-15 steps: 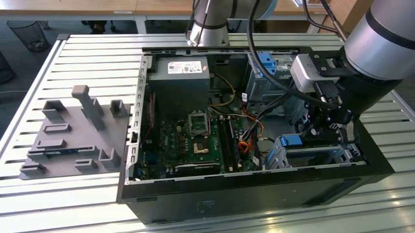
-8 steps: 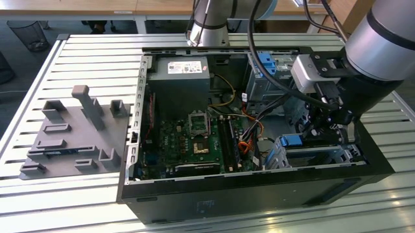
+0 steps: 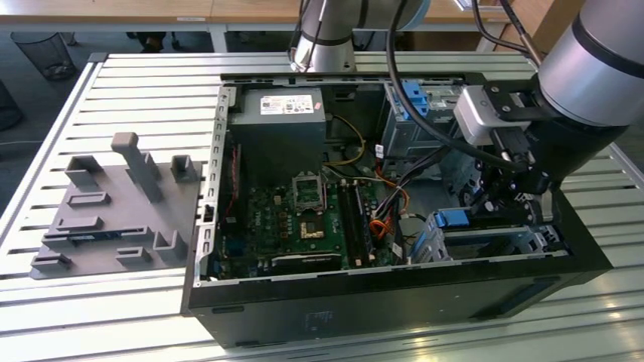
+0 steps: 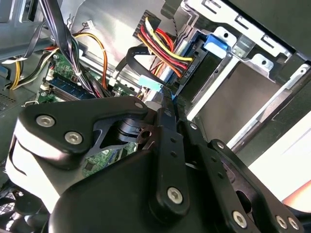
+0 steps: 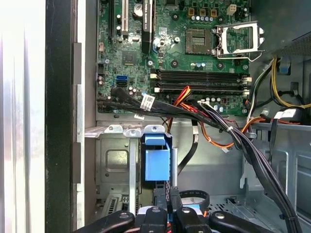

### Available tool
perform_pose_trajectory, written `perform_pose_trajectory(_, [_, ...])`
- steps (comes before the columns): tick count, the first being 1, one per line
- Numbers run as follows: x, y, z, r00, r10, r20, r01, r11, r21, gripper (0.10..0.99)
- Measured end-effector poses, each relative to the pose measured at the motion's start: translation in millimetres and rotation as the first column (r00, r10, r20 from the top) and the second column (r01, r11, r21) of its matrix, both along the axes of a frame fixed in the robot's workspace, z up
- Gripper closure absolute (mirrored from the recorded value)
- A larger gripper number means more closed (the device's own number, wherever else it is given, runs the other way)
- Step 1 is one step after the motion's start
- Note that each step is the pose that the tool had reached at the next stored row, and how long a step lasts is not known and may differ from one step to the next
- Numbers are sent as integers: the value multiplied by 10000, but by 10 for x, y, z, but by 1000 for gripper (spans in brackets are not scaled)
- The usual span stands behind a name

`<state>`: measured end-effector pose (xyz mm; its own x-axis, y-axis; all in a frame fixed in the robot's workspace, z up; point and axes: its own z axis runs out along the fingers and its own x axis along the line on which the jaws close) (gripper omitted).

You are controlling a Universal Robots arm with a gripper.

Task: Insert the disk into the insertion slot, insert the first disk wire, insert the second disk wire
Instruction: 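Insert the second disk wire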

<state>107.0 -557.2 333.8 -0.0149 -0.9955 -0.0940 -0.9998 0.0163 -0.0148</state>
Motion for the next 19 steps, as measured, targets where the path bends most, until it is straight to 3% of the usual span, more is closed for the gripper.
perform_pose_trajectory(19, [21,-2,-53,10000,2,0,-2,10000,-1,937])
